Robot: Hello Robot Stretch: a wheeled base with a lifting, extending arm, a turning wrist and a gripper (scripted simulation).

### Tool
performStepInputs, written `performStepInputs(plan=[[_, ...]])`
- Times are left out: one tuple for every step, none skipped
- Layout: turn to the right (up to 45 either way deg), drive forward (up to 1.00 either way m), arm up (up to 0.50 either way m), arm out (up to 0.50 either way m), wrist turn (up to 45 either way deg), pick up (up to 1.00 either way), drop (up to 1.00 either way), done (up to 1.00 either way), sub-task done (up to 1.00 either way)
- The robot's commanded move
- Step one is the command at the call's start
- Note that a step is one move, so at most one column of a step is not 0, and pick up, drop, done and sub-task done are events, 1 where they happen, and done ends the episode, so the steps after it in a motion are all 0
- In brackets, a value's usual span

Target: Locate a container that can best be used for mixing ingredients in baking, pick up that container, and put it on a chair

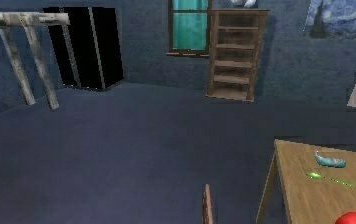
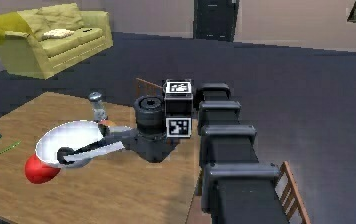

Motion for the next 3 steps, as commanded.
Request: performStepInputs(plan=[[0.0,0.0,0.0,0.0,-45.0,0.0,0.0,0.0,0.0],[0.0,0.0,0.0,0.0,-27.0,0.0,0.0,0.0,0.0],[0.0,0.0,0.0,-0.12,0.0,0.0,0.0,0.0,0.0]])
